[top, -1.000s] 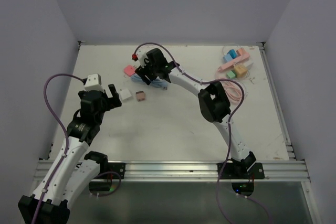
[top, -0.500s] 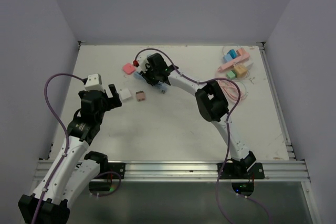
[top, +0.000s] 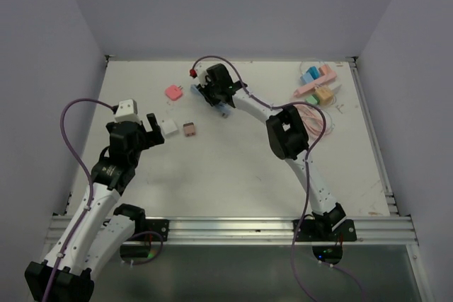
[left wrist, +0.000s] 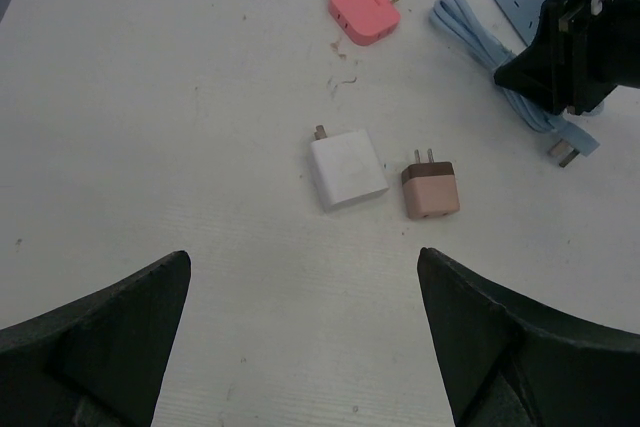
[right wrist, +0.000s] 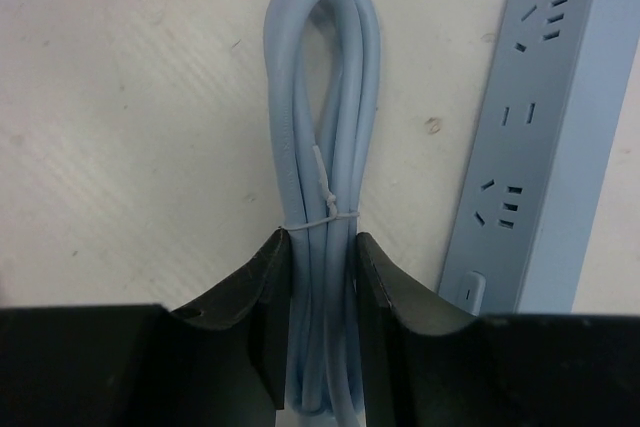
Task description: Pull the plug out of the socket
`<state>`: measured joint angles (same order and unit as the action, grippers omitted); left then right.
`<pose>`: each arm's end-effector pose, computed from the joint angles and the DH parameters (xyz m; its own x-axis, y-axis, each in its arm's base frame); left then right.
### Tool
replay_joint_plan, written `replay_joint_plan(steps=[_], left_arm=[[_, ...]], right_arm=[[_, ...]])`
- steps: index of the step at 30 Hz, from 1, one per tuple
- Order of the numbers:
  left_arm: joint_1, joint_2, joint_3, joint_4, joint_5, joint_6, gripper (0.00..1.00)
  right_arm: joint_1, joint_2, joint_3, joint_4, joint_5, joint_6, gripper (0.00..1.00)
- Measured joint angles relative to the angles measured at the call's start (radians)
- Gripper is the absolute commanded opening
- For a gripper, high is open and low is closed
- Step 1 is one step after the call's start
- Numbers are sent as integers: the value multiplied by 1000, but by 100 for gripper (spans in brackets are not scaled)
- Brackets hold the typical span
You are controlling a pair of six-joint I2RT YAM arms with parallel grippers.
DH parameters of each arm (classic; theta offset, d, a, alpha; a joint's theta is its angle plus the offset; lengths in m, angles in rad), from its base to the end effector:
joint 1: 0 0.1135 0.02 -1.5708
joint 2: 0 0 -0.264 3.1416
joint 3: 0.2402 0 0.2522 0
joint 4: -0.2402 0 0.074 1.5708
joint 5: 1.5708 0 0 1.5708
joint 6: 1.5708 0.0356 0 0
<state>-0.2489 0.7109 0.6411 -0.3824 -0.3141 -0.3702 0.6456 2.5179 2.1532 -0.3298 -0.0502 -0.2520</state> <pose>0.1631 -0.0301 0.2814 -0.3821 -0.2579 -0.8874 -0.1859 0.9621 -0.1996 0.4532 0.3436 0.1663 -0.3375 -0.5660 -0.7521 -0.7392 0.6541 -0.1605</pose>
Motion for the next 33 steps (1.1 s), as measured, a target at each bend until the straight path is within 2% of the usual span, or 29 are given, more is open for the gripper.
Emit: replay_joint_plan(steps=[1,3,4,7,10,16,24,29,33], left_arm=[[0,1,0,0,0,0,99],[0,5,0,0,0,0,99],[0,6,0,0,0,0,100],[0,8,0,0,0,0,99],[0,7,0,0,-1,0,100],[0,-2,0,0,0,0,100],[0,-25,0,0,0,0,99],[0,-34,0,0,4,0,99],[0,-37,0,0,12,0,100]], right_arm=[[-5,21,34,2,9,7,27],[-12,53,82,9,27,24,44],[-13,64,100,13,34,32,60],[-17,74,115,21,45,58,78],[-18,53,92,34,68,80,89],[-18,-155,-121,34,179,115,90],[-79,-533,-341,47,509,237,85],[-203,-603,-446,30,612,395,81],[-319,-589,-554,-20,609,516,78]])
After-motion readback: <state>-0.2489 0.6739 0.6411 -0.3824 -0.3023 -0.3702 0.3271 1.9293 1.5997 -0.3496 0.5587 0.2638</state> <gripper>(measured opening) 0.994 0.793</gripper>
